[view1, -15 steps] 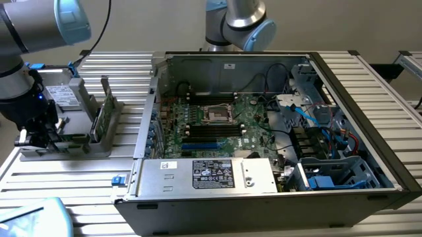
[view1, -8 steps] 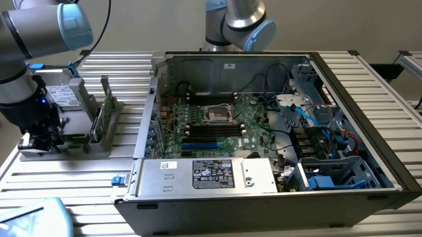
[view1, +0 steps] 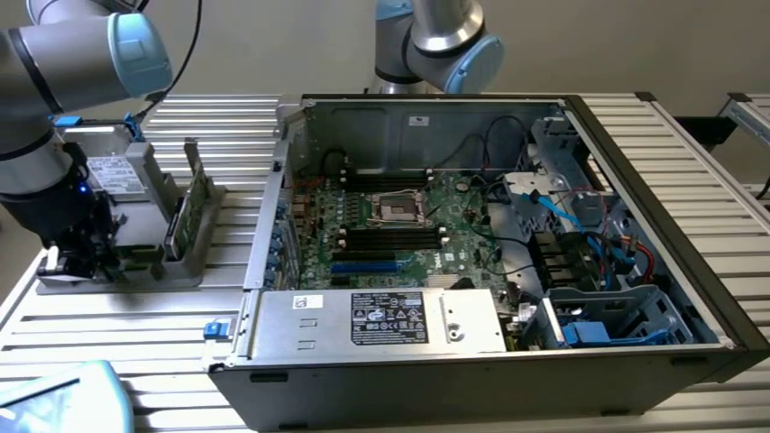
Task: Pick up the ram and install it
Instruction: 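Pick up the ram and move it above insertion slot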
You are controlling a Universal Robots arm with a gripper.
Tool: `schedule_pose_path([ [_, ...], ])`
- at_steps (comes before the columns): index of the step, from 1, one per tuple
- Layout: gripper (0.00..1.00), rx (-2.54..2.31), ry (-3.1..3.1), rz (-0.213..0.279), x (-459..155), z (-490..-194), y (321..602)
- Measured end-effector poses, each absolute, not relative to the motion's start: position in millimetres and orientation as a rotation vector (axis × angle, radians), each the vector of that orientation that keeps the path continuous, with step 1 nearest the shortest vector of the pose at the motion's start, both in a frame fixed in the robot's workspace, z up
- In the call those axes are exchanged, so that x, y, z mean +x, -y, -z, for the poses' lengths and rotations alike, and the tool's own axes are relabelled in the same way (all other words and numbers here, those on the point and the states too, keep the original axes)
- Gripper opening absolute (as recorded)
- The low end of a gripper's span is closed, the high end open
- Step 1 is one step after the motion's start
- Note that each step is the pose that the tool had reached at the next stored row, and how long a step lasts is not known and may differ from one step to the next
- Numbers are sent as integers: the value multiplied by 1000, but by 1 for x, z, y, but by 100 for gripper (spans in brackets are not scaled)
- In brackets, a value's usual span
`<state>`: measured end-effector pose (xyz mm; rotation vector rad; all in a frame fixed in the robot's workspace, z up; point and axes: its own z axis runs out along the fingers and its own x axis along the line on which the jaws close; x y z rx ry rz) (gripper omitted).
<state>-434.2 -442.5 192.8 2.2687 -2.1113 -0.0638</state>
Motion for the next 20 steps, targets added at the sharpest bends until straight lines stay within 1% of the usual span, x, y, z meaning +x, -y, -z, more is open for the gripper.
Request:
schedule_pose_path([
  [10,33,2268,2114,66,-434,-193,443],
  [12,31,2268,2114,66,-434,-193,443],
  [14,18,2268,2114,66,-434,-193,443],
  [15,18,2268,2114,66,-434,-193,443],
  [16,14,2268,2114,66,-434,-193,443],
  [20,14,2268,2114,66,-434,-193,443],
])
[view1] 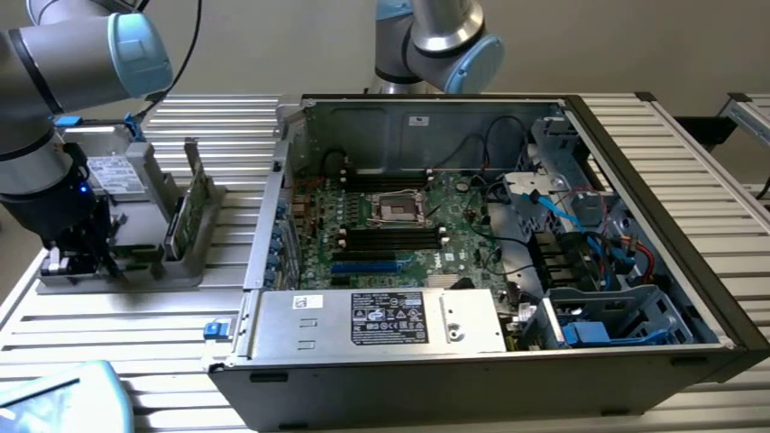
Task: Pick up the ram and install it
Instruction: 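Pick up the ram and move it above insertion slot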
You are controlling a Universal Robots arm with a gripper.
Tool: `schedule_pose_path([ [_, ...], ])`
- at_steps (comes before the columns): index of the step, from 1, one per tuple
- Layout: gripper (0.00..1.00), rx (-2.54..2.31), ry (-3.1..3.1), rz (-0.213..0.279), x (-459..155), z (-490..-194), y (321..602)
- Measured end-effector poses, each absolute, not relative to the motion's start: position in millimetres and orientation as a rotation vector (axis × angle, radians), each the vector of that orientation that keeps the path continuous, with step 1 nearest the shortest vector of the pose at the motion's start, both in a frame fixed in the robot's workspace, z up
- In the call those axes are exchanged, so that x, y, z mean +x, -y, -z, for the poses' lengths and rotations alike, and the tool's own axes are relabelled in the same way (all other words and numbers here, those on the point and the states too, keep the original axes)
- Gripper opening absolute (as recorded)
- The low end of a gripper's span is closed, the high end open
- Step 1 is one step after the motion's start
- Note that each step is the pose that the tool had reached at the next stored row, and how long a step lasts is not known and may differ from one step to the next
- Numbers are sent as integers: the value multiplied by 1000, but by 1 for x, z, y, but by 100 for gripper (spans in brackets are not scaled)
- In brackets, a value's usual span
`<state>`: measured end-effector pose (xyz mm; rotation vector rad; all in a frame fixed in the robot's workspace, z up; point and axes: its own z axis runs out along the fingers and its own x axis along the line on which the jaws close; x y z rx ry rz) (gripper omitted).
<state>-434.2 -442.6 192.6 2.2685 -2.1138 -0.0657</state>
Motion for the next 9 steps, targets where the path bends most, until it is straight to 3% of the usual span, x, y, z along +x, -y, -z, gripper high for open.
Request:
schedule_pose_path([
  [9,14,2268,2114,66,-434,-194,443],
])
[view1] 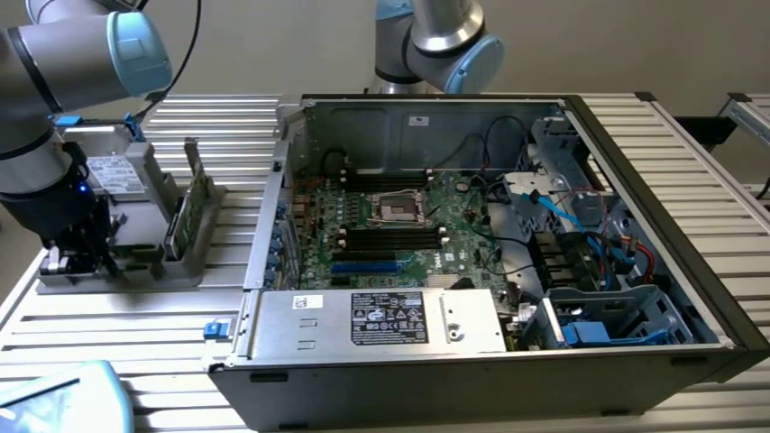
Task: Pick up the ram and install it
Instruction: 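Pick up the ram and move it above insertion slot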
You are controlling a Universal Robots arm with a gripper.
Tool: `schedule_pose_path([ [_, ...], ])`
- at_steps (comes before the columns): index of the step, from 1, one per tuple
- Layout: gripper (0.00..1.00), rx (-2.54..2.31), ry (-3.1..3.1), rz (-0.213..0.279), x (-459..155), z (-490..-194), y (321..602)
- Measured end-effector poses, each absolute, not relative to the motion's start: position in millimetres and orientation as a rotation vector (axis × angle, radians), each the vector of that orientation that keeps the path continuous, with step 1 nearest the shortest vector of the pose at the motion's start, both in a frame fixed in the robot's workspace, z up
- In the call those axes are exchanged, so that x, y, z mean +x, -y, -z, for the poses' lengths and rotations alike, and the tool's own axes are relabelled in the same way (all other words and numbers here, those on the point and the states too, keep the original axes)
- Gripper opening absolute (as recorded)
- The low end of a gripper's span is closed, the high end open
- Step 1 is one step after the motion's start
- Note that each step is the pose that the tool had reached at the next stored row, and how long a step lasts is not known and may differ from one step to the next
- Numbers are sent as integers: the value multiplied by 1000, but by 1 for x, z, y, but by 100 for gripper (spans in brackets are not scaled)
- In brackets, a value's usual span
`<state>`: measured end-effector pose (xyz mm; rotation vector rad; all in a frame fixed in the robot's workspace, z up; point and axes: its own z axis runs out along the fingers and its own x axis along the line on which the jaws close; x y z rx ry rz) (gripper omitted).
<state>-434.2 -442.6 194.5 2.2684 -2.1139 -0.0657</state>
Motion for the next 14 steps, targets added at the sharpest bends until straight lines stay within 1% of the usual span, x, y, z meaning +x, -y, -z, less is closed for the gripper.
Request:
schedule_pose_path([
  [14,14,2268,2114,66,-434,-207,443],
])
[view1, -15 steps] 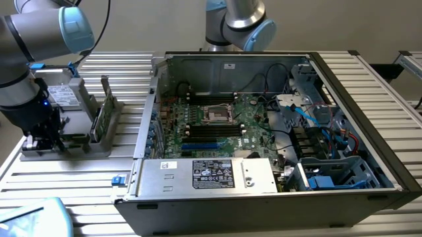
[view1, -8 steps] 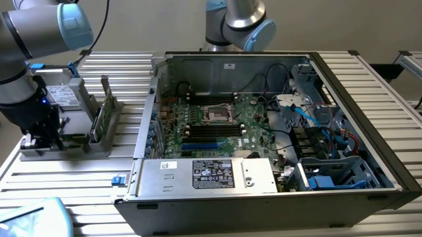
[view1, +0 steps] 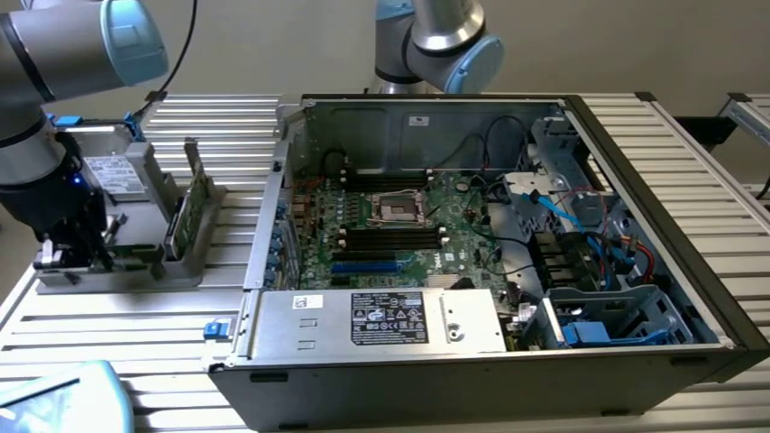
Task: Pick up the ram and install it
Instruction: 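Pick up the ram and move it above insertion slot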
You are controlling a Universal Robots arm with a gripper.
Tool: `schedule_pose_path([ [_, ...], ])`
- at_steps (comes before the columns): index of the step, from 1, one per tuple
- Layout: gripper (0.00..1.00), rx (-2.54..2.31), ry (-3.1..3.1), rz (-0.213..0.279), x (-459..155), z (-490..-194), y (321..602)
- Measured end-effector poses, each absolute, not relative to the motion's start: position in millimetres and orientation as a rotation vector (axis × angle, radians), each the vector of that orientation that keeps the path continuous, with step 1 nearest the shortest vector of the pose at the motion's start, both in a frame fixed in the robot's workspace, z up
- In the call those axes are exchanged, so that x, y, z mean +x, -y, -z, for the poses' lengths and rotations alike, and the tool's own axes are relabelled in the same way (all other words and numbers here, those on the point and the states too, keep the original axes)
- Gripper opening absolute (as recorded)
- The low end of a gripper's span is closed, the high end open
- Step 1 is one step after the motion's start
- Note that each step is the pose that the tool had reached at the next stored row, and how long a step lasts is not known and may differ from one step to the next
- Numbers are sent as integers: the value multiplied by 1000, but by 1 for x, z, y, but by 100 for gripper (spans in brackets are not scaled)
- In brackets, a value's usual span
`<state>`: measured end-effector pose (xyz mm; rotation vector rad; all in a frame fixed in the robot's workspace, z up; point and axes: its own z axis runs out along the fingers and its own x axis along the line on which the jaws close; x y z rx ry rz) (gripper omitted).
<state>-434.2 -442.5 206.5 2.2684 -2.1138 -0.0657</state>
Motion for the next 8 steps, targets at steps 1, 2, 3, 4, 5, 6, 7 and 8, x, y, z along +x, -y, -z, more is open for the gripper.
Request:
schedule_pose_path([
  [1,14,2268,2114,66,-434,-208,443],
  [2,14,2268,2114,66,-434,-209,443],
  [3,14,2268,2114,66,-434,-210,443],
  [4,14,2268,2114,66,-434,-211,443],
  [5,14,2268,2114,66,-434,-213,443],
  [6,14,2268,2114,66,-434,-214,443],
  [7,14,2268,2114,66,-434,-215,443],
  [8,14,2269,2113,65,-434,-217,443],
])
